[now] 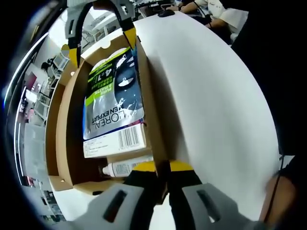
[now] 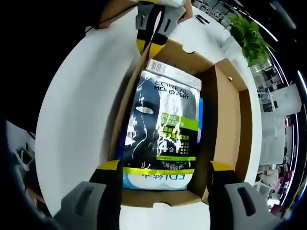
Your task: Operate the shoe box by opening the lid, removing the specified soft item, and placing it in the target area until the item is outside and the box remains undamaged.
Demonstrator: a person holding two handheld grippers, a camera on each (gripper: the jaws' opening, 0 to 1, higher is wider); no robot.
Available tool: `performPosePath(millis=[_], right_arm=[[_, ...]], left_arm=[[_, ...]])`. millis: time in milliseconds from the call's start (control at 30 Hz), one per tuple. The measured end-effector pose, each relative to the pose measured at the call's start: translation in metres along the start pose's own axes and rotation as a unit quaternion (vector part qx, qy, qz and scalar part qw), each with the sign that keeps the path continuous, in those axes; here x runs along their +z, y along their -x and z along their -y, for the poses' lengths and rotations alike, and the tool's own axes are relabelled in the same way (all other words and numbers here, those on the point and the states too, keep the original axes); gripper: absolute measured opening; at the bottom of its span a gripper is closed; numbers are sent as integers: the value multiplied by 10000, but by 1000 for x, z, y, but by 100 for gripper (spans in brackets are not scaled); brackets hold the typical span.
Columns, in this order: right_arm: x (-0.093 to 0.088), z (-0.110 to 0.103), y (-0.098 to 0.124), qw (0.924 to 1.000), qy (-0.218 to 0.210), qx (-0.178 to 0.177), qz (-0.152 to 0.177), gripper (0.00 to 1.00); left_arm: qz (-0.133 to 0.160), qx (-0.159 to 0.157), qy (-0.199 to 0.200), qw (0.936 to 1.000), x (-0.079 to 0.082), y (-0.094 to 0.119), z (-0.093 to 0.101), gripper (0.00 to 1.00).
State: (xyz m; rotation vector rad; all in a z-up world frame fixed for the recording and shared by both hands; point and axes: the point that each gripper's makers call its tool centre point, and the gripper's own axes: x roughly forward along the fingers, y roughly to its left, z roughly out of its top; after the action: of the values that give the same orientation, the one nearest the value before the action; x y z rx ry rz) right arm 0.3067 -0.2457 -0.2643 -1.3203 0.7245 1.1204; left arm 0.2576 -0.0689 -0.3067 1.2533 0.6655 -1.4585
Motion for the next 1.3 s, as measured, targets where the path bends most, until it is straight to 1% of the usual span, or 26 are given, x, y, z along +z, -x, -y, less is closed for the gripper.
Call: performPosePath(millis=[200,300,367,433,467,567,600,767,867,900,933,967,1000,1100,1167,1200,1300], right_arm=[[1,0,-3,10000,-25,31,32,73],[0,-1,-10,10000,-22,-4,-23,73],[0,0,-14,9999,-55,-108,-31,73],[-1,2,-11,9997,-121,-207,1,73],[-4,4,-9,9993,-223,-305,46,73],[-6,0,-8,9979,-501,-379,129,70],[-7,0,-7,9975,-516,-465,142,70],[-8,4,-5,9962,-560,-650,124,70],[-6,4,-5,9949,-564,-823,120,70],[-6,6,-5,9942,-576,-895,149,70],[-4,10,-5,9920,-655,-1053,238,71],[-3,10,-6,9911,-673,-1113,291,71],[-2,12,-6,9886,-795,-1219,388,71],[-2,10,-5,9855,-908,-1342,510,70],[-4,10,-3,9819,-1028,-1472,599,70],[-5,10,-3,9815,-1042,-1479,622,70],[-6,15,1,9772,-1029,-1761,594,73]], left_arm=[[-3,-2,-8,10000,0,0,0,6],[-8,-8,-13,10000,0,0,0,6],[0,-13,-32,10000,0,-1,0,6],[16,-16,-35,10000,0,-1,-1,6],[24,-17,-29,10000,0,-1,-1,6],[36,-25,-45,10000,0,-1,-1,6],[41,-29,-49,10000,0,-1,-1,6],[78,-50,-43,9999,1,-2,-1,6],[79,-53,-51,9999,1,-2,-1,6],[74,-52,-57,9999,1,-2,-1,6],[75,-53,-54,9999,1,-2,-1,6],[78,-56,-49,9999,1,-2,-1,6],[86,-59,-56,9999,1,-2,-1,6],[88,-76,-76,9999,1,-4,-1,6],[79,-100,-56,9999,1,-5,-1,6],[83,-109,-60,9999,1,-6,0,6],[93,-116,-54,9999,1,-6,0,5]])
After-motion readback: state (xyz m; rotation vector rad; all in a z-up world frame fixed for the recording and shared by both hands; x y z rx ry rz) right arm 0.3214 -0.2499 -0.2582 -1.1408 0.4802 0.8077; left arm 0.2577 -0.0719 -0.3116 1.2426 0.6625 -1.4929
